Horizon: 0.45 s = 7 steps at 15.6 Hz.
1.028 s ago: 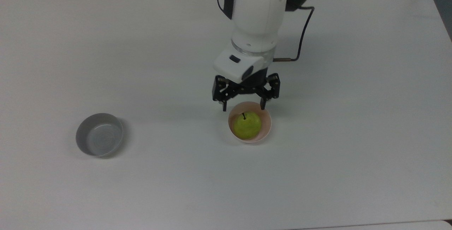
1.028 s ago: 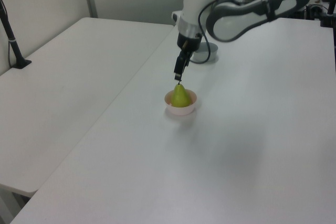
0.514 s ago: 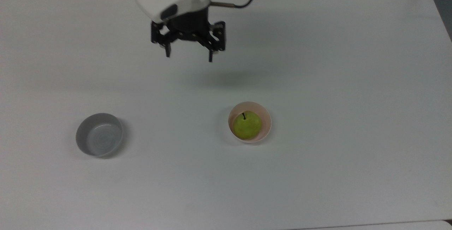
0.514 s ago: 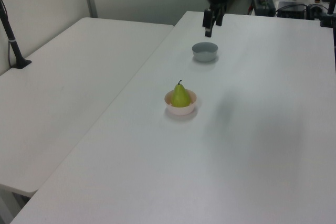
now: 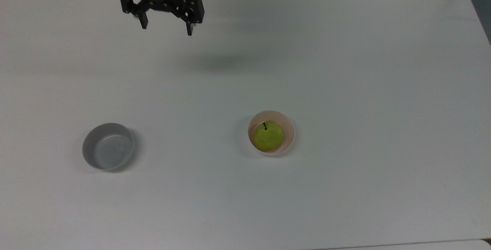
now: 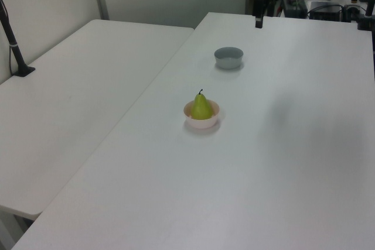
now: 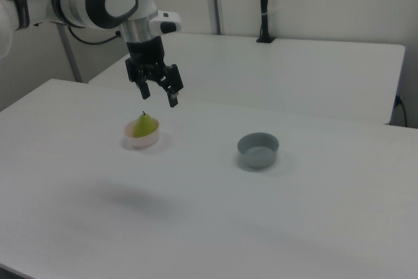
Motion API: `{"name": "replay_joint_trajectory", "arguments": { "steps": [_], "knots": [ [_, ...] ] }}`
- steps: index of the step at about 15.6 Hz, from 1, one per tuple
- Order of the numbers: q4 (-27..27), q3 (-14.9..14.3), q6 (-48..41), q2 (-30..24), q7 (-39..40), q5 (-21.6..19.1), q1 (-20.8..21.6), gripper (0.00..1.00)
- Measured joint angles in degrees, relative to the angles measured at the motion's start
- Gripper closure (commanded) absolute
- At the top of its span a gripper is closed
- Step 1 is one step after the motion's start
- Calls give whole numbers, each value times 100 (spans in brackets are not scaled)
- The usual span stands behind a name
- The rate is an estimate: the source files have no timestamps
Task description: Place the pear in the bowl
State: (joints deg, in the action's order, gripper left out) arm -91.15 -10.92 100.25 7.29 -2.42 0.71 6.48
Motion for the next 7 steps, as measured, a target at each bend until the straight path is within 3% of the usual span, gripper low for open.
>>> {"name": "replay_joint_trajectory", "arguments": {
  "steps": [7],
  "knots": [
    [-319, 10, -103, -278, 88, 0, -192, 0]
  ]
}}
